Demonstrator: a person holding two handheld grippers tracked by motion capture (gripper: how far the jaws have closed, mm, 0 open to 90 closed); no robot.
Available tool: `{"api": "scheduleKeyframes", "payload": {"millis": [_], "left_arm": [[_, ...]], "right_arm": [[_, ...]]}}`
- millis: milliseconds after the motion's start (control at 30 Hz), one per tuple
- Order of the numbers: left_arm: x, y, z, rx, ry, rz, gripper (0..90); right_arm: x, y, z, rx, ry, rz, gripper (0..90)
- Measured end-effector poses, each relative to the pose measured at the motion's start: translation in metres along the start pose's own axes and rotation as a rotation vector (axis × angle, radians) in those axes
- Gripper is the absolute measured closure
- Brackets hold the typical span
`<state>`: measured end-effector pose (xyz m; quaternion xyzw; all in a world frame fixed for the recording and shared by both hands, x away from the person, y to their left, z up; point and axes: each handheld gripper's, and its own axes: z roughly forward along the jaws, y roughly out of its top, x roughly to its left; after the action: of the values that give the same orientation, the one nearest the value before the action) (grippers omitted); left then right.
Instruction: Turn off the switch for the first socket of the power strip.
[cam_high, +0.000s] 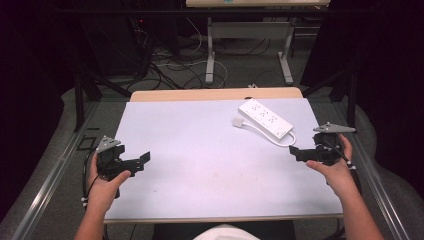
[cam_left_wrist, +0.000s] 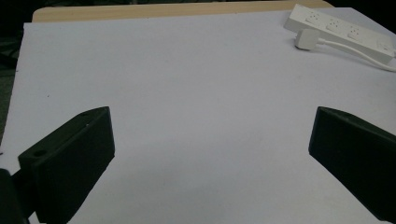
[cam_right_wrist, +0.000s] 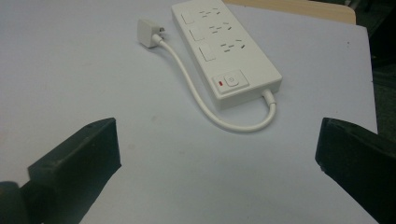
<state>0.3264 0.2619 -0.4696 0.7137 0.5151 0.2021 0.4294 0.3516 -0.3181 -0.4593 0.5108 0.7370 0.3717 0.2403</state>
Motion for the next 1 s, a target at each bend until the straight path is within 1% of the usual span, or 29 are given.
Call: {"api": "scheduleKeyframes", "payload": {"millis": [67, 100, 167, 200, 233, 267, 300, 333, 367, 433, 467, 633, 667, 733, 767, 900, 1000], "left_arm": [[0.0, -0.002, -0.002, 0.007, 0.001, -0.004, 0.1], [0.0, -0.003, -0.001, 0.005, 0.002, -0.007, 0.1], [0.0, -0.005, -0.002, 0.01, -0.003, -0.005, 0.1], [0.0, -0.005, -0.002, 0.01, -0.003, -0.005, 0.1], [0.0, -0.006, -0.002, 0.008, -0.001, 0.0, 0.1], [0.0, -0.007, -0.002, 0.013, 0.0, 0.013, 0.1], [-0.001, -0.007, -0.002, 0.015, -0.002, 0.019, 0.1], [-0.002, -0.008, -0.003, 0.02, -0.004, 0.024, 0.1], [-0.002, -0.008, -0.003, 0.02, -0.004, 0.022, 0.1], [-0.002, -0.008, -0.003, 0.013, -0.012, 0.014, 0.1], [-0.002, -0.008, -0.004, 0.011, -0.011, 0.011, 0.1], [-0.001, -0.008, -0.005, 0.002, -0.008, 0.008, 0.1], [-0.001, -0.008, -0.006, 0.006, -0.008, 0.01, 0.1], [-0.001, -0.008, -0.006, 0.005, -0.006, 0.007, 0.1], [-0.001, -0.009, -0.006, -0.001, -0.004, 0.006, 0.2], [-0.001, -0.009, -0.007, -0.007, -0.002, 0.002, 0.3], [-0.001, -0.008, -0.008, -0.008, -0.001, -0.002, 0.4]], "right_arm": [[0.001, 0.005, 0.001, 0.005, -0.006, -0.019, 0.0], [0.002, 0.007, 0.001, 0.008, -0.01, -0.02, 0.0], [0.001, 0.012, 0.002, 0.01, 0.002, -0.03, 0.0], [0.001, 0.014, 0.002, 0.012, 0.006, -0.026, 0.0], [0.001, 0.016, 0.004, 0.009, 0.004, -0.031, 0.1], [0.001, 0.018, 0.004, 0.012, 0.004, -0.037, 0.3], [0.001, 0.021, 0.005, 0.018, 0.004, -0.05, 0.4], [0.001, 0.021, 0.005, 0.018, 0.004, -0.05, 0.4], [0.001, 0.025, 0.006, 0.025, 0.002, -0.062, 1.1], [0.001, 0.028, 0.007, 0.025, -0.003, -0.067, 1.1], [0.0, 0.03, 0.006, 0.033, -0.005, -0.078, 1.1], [0.001, 0.038, 0.007, 0.048, -0.009, -0.099, 1.9], [0.001, 0.041, 0.006, 0.052, -0.008, -0.112, 2.6], [0.001, 0.043, 0.006, 0.055, -0.007, -0.115, 2.6], [0.0, 0.046, 0.007, 0.061, -0.009, -0.126, 3.4], [-0.003, 0.051, 0.009, 0.078, -0.015, -0.137, 4.9], [-0.005, 0.053, 0.012, 0.095, -0.008, -0.133, 5.0]]}}
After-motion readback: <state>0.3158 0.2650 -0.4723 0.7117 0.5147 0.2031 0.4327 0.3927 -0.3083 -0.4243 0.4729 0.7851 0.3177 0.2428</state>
